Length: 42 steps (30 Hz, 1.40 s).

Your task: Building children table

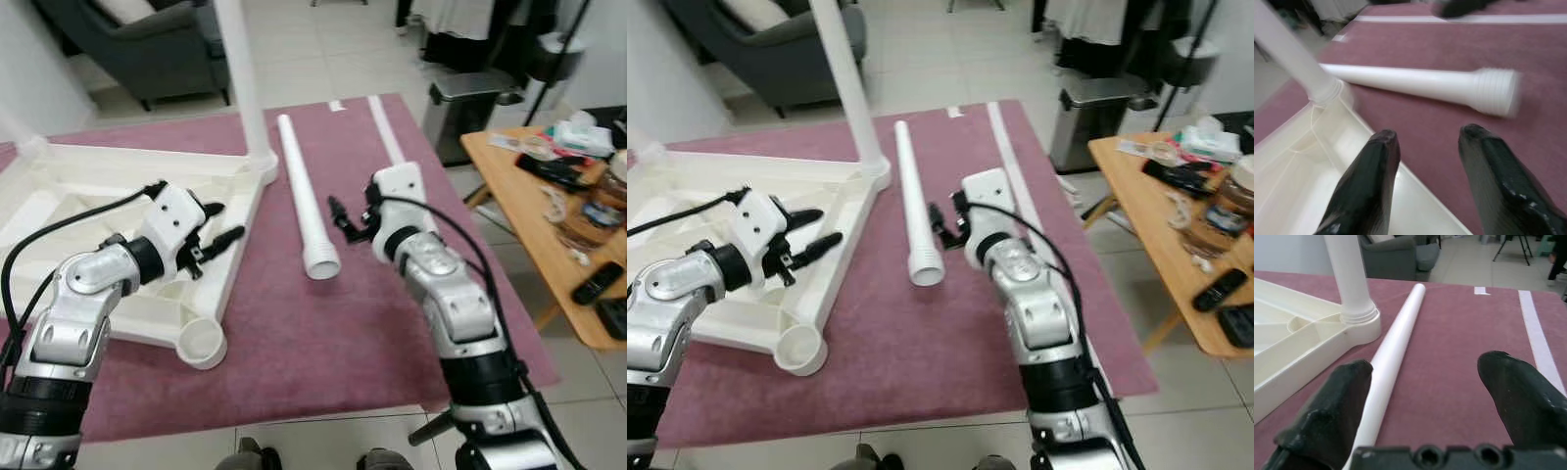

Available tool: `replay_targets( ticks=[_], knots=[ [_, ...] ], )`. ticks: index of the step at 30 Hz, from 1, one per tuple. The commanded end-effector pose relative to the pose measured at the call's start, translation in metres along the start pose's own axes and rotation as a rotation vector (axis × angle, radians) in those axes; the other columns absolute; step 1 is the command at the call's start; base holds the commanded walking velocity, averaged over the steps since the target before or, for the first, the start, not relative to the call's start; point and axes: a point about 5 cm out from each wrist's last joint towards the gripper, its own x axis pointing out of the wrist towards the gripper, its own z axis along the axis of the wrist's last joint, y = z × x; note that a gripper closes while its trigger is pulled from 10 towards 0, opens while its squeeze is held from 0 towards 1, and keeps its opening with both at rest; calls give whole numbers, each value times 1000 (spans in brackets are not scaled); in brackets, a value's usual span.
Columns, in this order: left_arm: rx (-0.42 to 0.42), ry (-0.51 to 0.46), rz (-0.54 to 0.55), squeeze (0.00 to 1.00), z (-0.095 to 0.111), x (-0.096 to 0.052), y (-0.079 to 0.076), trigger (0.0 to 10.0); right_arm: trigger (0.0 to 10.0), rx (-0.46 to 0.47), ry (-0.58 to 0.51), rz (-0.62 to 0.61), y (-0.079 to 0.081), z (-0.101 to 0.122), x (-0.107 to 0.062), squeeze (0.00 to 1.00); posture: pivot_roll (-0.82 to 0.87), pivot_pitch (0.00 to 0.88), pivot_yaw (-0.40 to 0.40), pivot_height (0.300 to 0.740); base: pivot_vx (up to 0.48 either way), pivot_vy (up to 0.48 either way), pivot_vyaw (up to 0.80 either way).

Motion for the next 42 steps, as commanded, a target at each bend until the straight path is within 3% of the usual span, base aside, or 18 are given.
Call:
replay_targets(
  ticks=[1, 3, 4, 11, 13, 16, 23, 33, 34, 35, 42],
  knots=[
    [0, 5, -38, 0, 5, -9, -4, 10000, 10000, 43, 82, 42, 9, -7, 11, 0, -44, 116, 104, 740, 0, 0, 0],
    [-1, 19, -29, 0, 4, -13, -7, 10000, 10000, 57, 114, 58, 10, -3, 20, 0, -40, 118, 98, 740, 0, 0, 0],
    [-4, 29, 14, 0, 1, -12, -9, 10000, 10000, 61, 172, 100, 14, 1, 34, 0, -25, 126, 71, 740, 0, 0, 0],
    [0, 24, 89, 0, 1, -6, -9, 10000, 10000, 57, 223, 136, 18, 0, 44, 0, -10, 137, 49, 740, 0, 0, 0],
    [-36, -5, 174, 0, 8, -1, -5, 10000, 10000, 71, 311, 128, 23, -11, 53, 0, 0, 150, 41, 740, 0, 0, 0],
    [-63, -23, 185, 0, 15, -2, -6, 10000, 10000, 104, 397, 94, 25, -25, 58, 0, 2, 157, 38, 740, 0, 0, 0],
    [-67, -25, 193, 0, 18, -3, -7, 10000, 10000, 122, 480, 104, 33, -35, 62, 0, -8, 164, 19, 740, 0, 0, 0],
    [-72, -32, 242, 0, 18, -3, -7, 10000, 10000, 124, 609, 90, 28, -52, 59, 0, -24, 170, -16, 740, 0, 0, 0],
    [-73, -31, 252, 0, 17, -4, -8, 10000, 6784, 115, 631, 93, 26, -55, 58, 0, -28, 171, -19, 740, 0, 0, 0],
    [-78, -28, 261, 0, 17, -4, -8, 10000, 0, 106, 646, 97, 26, -56, 58, 0, -31, 171, -21, 740, 0, 0, 0],
    [-82, -28, 272, 0, 18, -2, -8, 10000, 0, 117, 650, 88, 22, -55, 58, 0, -39, 172, -14, 740, 0, 0, 0]
  ],
)
